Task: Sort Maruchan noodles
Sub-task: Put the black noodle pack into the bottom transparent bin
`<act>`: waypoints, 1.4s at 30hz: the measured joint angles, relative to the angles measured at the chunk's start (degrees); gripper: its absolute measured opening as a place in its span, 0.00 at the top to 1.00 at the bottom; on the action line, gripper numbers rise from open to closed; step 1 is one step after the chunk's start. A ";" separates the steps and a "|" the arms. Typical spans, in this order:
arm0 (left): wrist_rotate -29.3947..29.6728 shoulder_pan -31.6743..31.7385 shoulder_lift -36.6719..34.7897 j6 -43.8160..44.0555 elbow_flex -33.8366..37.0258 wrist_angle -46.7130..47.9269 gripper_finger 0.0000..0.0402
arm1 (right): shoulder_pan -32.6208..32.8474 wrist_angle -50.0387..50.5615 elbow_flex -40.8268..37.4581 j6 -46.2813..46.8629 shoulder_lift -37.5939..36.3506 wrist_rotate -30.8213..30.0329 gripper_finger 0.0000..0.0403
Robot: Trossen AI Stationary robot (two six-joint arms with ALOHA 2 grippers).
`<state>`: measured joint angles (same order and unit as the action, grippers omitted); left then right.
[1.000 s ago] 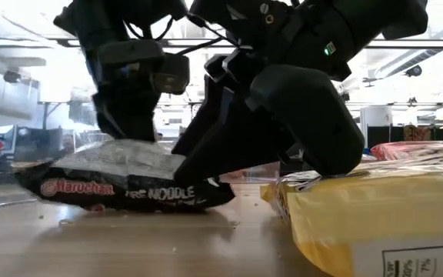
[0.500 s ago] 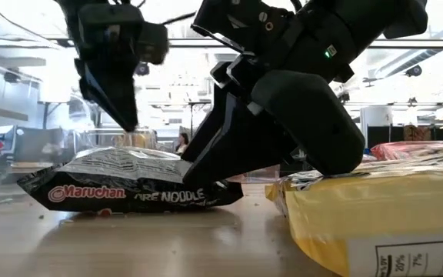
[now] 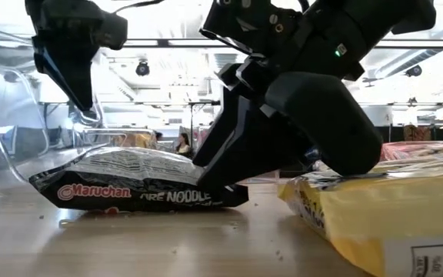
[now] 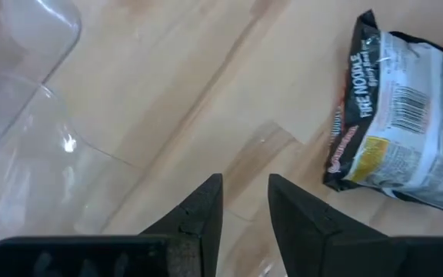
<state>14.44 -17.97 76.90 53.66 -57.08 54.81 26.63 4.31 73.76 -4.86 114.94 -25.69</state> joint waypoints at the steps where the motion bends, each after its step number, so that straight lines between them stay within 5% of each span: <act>1: -0.02 -0.23 -0.02 0.13 0.00 -0.39 0.78 | 0.08 0.17 0.00 0.11 -0.06 -0.01 0.51; 8: -2.02 -1.99 0.09 -0.90 0.08 -5.68 0.78 | 0.24 0.52 0.00 1.07 -0.09 0.02 0.51; 42: -8.53 -12.35 -0.13 2.12 4.90 11.56 0.78 | 0.75 3.77 0.07 4.27 -0.22 0.23 0.51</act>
<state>5.91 -30.32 76.77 55.79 -52.18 66.37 27.38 8.08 73.82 -0.59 114.72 -25.47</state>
